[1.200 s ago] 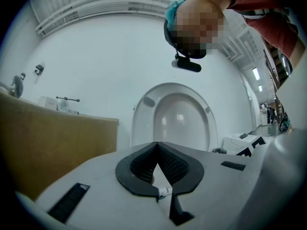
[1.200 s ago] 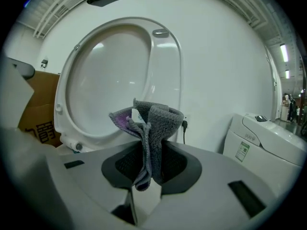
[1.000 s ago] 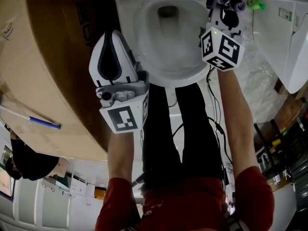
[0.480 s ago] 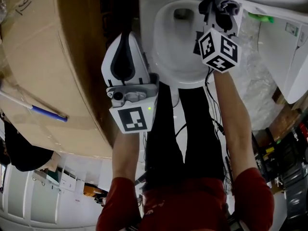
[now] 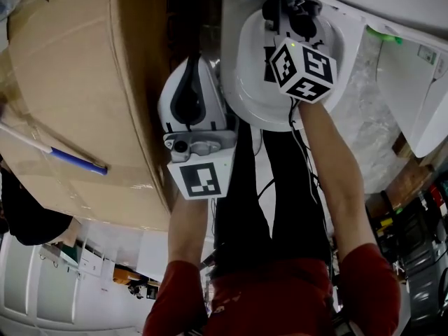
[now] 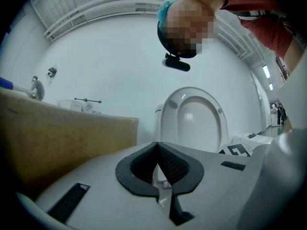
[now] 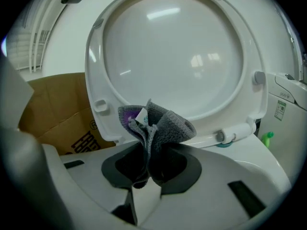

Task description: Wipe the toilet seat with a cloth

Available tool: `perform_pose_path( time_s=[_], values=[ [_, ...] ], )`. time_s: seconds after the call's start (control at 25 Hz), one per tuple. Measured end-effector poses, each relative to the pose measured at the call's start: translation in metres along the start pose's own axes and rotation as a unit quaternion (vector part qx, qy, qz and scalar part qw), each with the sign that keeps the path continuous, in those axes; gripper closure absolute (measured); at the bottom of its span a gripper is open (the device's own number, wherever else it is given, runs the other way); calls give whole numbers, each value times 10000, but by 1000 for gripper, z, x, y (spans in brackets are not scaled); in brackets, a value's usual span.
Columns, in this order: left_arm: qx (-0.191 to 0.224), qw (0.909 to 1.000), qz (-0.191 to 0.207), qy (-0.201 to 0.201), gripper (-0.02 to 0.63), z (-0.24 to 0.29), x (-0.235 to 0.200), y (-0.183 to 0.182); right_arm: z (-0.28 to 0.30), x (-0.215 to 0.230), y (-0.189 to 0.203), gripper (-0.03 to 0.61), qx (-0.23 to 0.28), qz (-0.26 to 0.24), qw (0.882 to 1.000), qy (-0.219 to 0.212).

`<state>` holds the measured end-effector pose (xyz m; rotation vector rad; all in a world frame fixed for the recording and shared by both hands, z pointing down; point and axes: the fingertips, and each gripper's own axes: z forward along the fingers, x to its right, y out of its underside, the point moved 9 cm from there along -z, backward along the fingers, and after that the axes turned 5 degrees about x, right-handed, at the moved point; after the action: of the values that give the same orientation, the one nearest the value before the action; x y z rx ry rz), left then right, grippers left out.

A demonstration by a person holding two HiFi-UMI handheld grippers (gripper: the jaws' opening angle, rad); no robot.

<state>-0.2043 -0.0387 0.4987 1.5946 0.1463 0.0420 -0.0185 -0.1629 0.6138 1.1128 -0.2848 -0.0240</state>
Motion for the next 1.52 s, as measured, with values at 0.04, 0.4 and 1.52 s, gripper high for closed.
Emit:
perform_pose_path(
  time_s=[0.04,0.4,1.52],
  values=[
    [-6,10000,-7,-6,601,-1,-2,0,1,-4,0,503,-13,23,10000,-17],
    [-53,10000,-59,21,601,-3,-4,-4,7,-41,-11,503,-177,17,9978,-643],
    [233,9990,-44,375,601,9,21,-106,-47,-117,-165,503,585,-3178,9278,-1864]
  ],
)
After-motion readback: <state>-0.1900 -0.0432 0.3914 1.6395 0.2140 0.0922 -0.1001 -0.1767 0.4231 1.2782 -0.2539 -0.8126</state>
